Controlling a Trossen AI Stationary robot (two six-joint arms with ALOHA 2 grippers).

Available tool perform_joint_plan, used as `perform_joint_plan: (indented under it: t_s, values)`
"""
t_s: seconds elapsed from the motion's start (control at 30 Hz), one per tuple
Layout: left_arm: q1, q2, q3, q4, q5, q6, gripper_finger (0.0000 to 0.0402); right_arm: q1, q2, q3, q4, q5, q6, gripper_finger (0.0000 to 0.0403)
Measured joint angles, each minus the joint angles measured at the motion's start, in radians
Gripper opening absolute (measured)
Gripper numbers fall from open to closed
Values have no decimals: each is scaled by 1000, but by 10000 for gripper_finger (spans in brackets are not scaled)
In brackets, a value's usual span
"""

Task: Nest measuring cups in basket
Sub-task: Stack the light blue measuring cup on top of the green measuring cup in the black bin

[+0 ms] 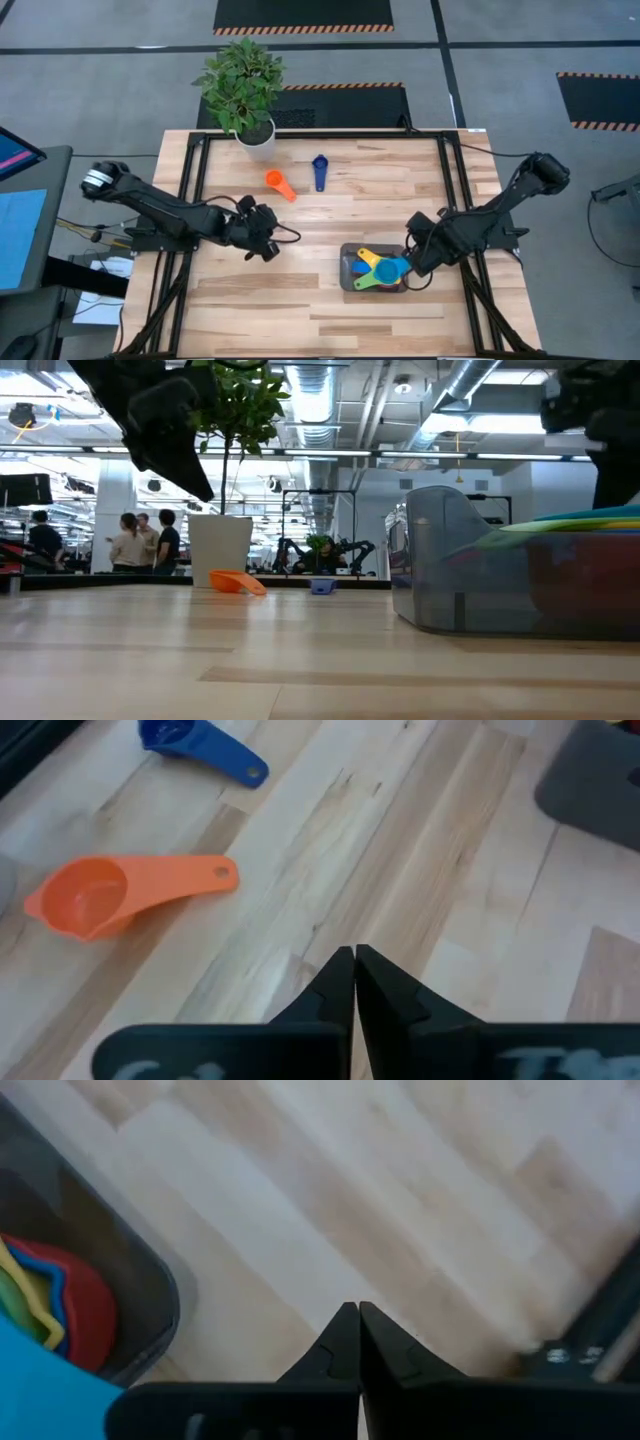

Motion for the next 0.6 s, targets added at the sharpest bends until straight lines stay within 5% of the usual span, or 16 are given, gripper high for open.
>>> perform_joint_plan:
  t_s: [0.27, 0.43, 0.6]
  values:
    - [2, -1, -1, 39, -8, 2, 0, 2, 1, -71, 146, -34, -52, 13]
    - [2, -1, -1, 35, -8, 2, 0, 51, 0, -74, 305, -281, -141, 15]
    - [4, -1, -1, 34, -15, 20, 0, 137, -15, -26, 411, -378, -248, 7]
